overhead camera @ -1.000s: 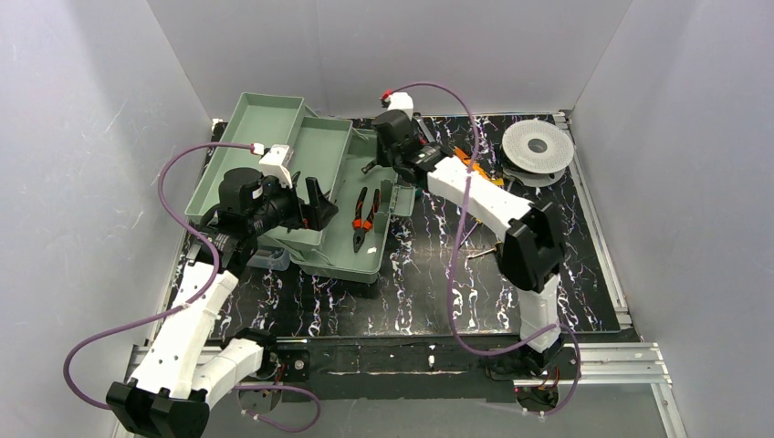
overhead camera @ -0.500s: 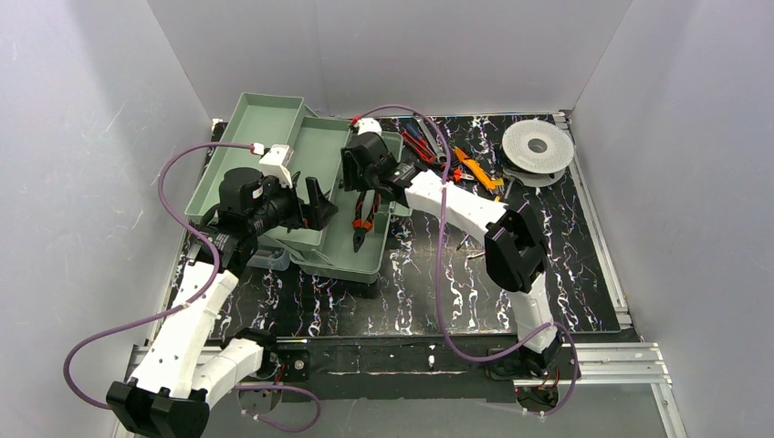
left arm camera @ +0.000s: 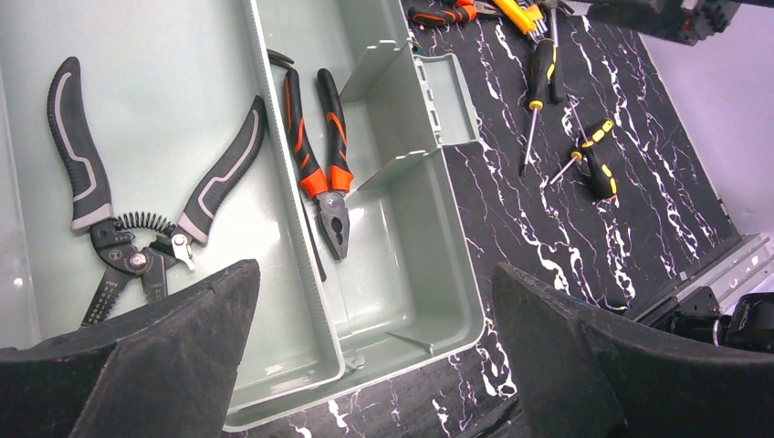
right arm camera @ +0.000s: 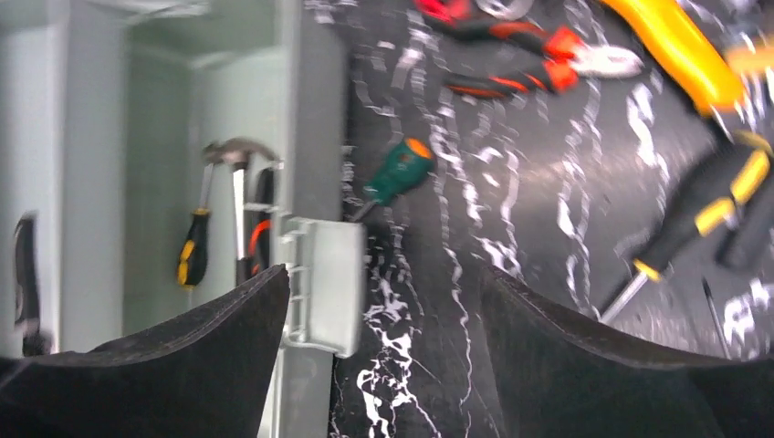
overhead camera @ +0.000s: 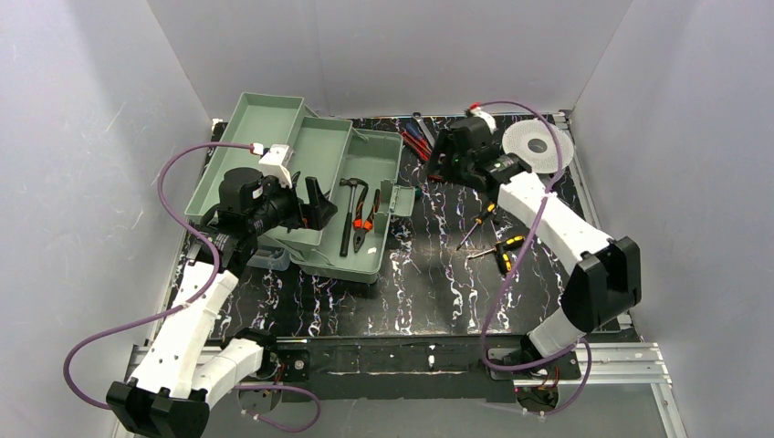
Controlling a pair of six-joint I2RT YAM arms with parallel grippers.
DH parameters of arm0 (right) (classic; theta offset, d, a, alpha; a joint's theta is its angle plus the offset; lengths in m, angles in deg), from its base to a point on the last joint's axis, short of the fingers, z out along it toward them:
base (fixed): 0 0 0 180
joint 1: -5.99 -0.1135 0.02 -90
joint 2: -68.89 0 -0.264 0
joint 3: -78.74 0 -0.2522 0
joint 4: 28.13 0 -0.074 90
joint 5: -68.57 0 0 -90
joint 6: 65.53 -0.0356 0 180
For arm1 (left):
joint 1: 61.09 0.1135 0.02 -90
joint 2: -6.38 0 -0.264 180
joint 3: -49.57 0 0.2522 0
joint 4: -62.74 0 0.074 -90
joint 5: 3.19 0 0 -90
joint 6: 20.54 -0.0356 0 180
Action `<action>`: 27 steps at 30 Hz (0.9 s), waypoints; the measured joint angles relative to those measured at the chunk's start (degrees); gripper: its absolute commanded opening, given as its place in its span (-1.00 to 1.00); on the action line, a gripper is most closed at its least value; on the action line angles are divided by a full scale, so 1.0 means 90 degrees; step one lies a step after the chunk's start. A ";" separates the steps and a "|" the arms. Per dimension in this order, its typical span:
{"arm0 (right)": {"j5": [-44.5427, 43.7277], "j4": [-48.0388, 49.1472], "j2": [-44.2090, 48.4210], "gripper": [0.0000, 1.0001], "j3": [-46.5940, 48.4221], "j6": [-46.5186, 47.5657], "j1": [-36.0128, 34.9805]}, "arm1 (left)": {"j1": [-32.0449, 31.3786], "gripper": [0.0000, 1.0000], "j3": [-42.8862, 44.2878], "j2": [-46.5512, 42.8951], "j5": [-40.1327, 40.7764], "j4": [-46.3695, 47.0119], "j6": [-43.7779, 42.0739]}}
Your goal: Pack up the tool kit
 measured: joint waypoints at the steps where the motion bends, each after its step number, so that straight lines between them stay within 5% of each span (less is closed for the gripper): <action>1: 0.0000 -0.0138 -0.0051 0.61 -0.0056 -0.0299 0.0189 | 0.0000 0.99 0.0000 0.0000 0.0000 0.0002 0.0000; 11: 0.0661 -0.1076 -0.1702 0.48 0.0476 -0.2902 0.0950 | 0.0034 0.99 0.0000 0.0000 0.0000 0.0002 -0.0002; 27: 0.2186 -0.0918 -0.3818 0.45 0.1916 -0.3871 0.0967 | 0.0036 0.99 0.0000 -0.0015 0.0012 -0.0041 -0.0005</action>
